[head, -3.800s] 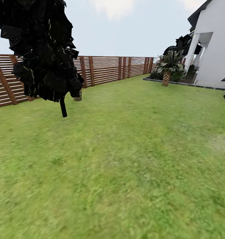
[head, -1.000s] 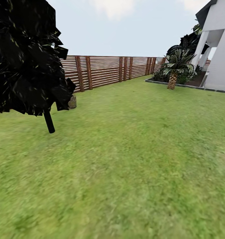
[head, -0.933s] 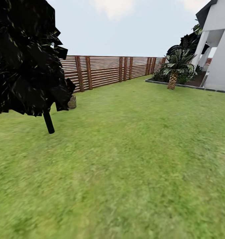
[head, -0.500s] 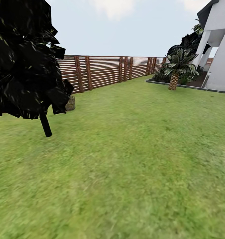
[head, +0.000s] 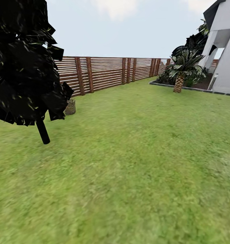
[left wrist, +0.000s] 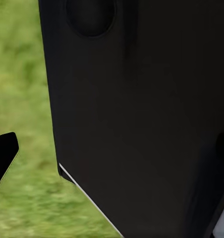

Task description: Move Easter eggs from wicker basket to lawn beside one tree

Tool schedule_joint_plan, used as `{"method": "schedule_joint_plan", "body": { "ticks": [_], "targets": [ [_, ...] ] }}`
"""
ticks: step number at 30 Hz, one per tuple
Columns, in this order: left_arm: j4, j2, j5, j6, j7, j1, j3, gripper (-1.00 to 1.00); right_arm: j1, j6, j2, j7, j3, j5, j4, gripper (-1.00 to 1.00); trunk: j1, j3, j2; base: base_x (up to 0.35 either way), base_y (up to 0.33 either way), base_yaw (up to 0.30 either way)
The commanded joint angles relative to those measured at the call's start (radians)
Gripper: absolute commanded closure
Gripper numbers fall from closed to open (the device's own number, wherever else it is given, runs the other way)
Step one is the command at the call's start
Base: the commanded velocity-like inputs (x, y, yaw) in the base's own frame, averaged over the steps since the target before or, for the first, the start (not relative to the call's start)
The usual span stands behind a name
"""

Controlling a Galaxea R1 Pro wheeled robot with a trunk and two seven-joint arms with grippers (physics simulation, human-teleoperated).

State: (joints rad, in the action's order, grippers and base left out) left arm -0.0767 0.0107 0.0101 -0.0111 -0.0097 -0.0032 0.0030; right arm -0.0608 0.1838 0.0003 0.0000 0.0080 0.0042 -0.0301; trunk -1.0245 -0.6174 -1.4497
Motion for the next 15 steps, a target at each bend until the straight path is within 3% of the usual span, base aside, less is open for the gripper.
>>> {"method": "schedule_joint_plan", "body": {
  "ticks": [1, 15],
  "targets": [
    [0.000, 0.000, 0.001, -0.001, -0.001, -0.001, 0.000, -1.00, -0.001, 0.003, 0.000, 0.000, 0.000, 0.000, 0.001, -1.00, -0.001, -0.001, 0.000, 0.338, 0.000, 0.000],
    [0.000, 0.000, 0.001, -0.001, -0.001, 0.000, -0.001, -1.00, -0.001, 0.003, 0.000, 0.000, 0.001, 0.000, 0.001, -1.00, -0.001, -0.001, 0.000, 0.338, 0.000, 0.000]
  ]
}}
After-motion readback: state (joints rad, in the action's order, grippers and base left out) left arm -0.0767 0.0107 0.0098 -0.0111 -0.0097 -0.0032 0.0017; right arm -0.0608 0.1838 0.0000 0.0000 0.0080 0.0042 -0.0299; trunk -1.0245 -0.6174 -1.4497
